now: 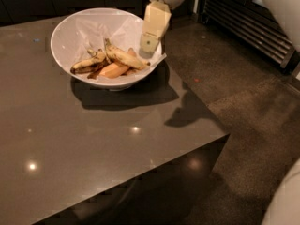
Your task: Pick banana from white bowl
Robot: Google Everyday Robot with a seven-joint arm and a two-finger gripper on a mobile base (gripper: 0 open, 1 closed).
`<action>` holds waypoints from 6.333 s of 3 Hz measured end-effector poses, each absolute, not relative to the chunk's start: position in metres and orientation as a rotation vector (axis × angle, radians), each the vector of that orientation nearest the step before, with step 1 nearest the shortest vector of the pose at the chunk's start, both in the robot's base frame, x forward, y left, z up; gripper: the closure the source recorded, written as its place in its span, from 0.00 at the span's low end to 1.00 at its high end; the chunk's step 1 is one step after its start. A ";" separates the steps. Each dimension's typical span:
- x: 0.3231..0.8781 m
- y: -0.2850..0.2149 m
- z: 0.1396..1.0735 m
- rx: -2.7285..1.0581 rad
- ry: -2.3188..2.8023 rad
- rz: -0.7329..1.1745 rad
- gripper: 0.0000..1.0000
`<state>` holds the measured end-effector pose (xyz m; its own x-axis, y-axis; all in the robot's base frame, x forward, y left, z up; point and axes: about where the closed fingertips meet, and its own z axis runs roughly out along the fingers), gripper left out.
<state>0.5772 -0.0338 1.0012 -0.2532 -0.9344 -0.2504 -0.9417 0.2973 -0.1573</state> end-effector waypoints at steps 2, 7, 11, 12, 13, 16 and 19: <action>0.594 0.011 1.006 -1.710 2.207 0.063 0.00; 0.635 0.042 0.948 -1.631 2.402 0.108 0.19; 0.637 0.068 0.912 -1.720 2.455 0.081 0.54; 0.637 0.068 0.912 -1.720 2.455 0.081 0.77; 0.637 0.068 0.912 -1.720 2.455 0.081 0.99; 0.613 0.054 0.960 -1.647 2.258 0.066 1.00; 0.561 0.021 0.992 -1.633 2.179 0.076 1.00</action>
Offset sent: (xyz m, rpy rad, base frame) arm 0.0138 0.0371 -0.0077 0.0744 0.0473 0.0174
